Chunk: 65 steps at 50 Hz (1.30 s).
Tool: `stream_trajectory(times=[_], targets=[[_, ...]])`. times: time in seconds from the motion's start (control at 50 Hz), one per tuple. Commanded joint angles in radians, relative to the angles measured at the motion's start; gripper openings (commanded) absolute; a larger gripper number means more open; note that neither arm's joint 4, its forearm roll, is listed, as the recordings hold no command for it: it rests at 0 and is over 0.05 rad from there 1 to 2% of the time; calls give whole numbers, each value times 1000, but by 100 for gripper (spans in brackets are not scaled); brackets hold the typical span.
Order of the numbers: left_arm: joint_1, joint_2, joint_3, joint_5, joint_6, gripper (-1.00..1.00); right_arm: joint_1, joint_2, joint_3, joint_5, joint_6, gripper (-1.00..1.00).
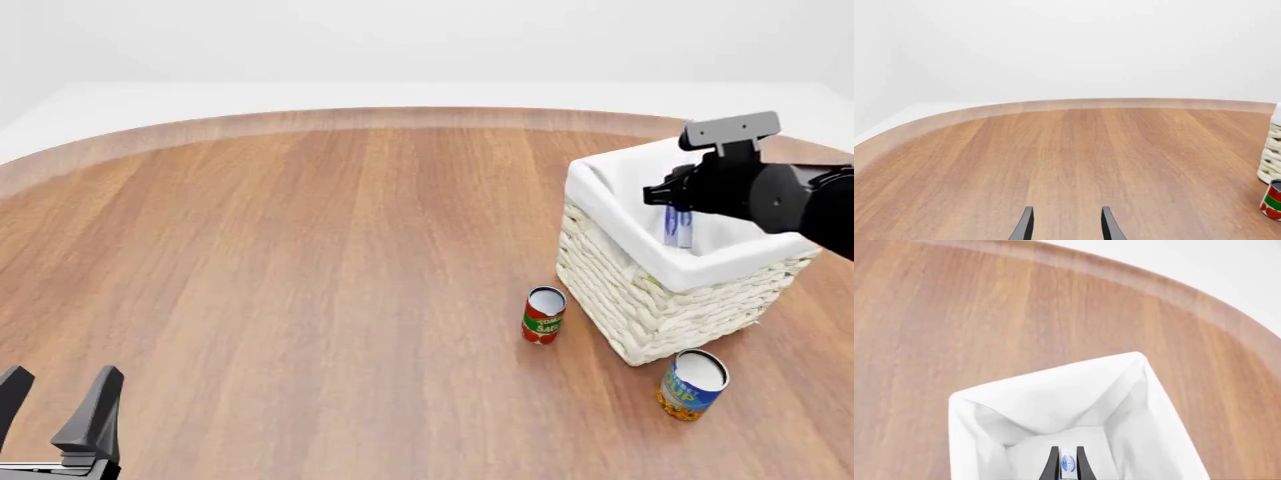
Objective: Pick up the alphabet soup and the cream cheese box, and put them in the basket.
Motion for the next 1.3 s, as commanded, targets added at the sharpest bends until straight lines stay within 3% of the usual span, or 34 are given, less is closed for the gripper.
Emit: stream_trajectory(times=[0.02, 0.14, 0.16, 0.44, 0.56, 0.88, 1.3], targets=[[0, 0, 0, 0, 0, 100, 1, 4, 3, -9, 14, -100], [0, 0, 0, 0, 0, 100, 3, 5, 5, -3, 19, -100], [0, 0, 0, 0, 0, 100, 3, 4, 7, -3, 16, 100], [0, 0, 0, 0, 0, 100, 0, -34, 17, 9, 35, 100], [0, 0, 0, 0, 0, 100, 7, -102, 52, 11, 68, 100], [0, 0, 0, 0, 0, 100, 48, -263, 107, 64, 88, 100], [0, 0, 0, 0, 0, 100, 86, -379, 78, 167, 81, 100]])
